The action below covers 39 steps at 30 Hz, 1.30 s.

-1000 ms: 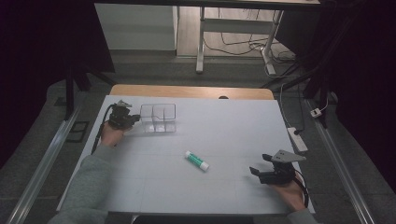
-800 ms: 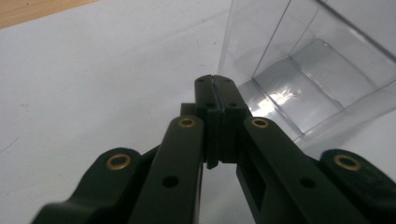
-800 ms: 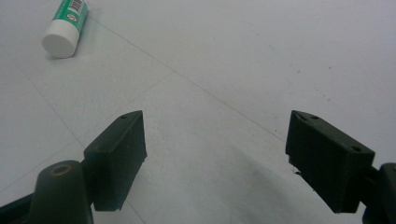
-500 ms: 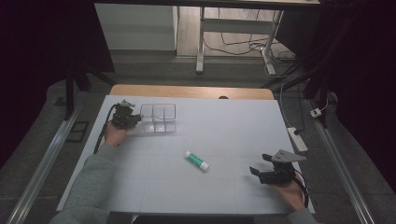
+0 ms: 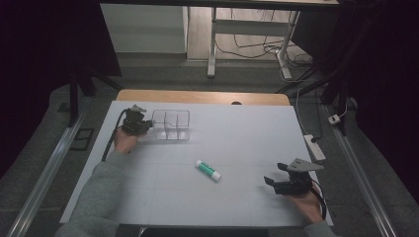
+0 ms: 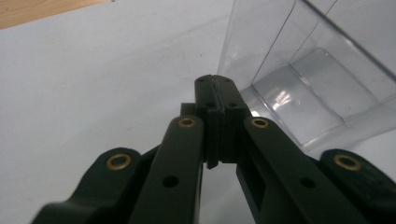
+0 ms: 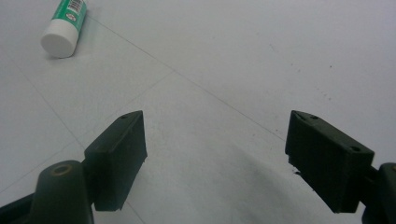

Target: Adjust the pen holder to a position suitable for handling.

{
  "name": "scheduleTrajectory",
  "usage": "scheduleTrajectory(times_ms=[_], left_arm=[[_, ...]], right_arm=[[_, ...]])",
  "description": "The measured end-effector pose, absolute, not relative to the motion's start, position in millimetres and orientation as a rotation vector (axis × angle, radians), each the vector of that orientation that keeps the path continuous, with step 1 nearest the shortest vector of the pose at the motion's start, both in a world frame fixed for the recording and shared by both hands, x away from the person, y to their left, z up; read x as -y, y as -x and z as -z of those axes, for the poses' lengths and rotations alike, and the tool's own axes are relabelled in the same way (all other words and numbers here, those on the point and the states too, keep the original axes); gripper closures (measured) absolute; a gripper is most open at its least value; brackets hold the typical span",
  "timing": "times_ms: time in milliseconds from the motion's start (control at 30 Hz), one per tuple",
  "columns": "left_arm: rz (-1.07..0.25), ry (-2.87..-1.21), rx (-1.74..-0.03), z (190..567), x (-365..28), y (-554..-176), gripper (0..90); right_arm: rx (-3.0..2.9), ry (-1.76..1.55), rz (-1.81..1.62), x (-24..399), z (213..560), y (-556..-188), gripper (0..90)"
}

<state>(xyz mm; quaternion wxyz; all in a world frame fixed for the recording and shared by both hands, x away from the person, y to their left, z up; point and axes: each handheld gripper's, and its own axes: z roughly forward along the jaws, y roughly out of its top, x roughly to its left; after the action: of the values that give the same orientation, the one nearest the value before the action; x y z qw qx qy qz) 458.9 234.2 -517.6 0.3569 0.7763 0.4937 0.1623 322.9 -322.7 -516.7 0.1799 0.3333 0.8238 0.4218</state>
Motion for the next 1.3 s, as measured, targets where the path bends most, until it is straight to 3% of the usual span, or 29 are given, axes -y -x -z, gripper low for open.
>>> scheduleTrajectory(times_ms=[1300], left_arm=[[-0.355, -2.078, -1.092, 512.4, -190.6, -450.0, 88.5]], right_arm=[[-2.321, -0.952, -1.184, 323.6, 516.9, -322.6, 19.4]])
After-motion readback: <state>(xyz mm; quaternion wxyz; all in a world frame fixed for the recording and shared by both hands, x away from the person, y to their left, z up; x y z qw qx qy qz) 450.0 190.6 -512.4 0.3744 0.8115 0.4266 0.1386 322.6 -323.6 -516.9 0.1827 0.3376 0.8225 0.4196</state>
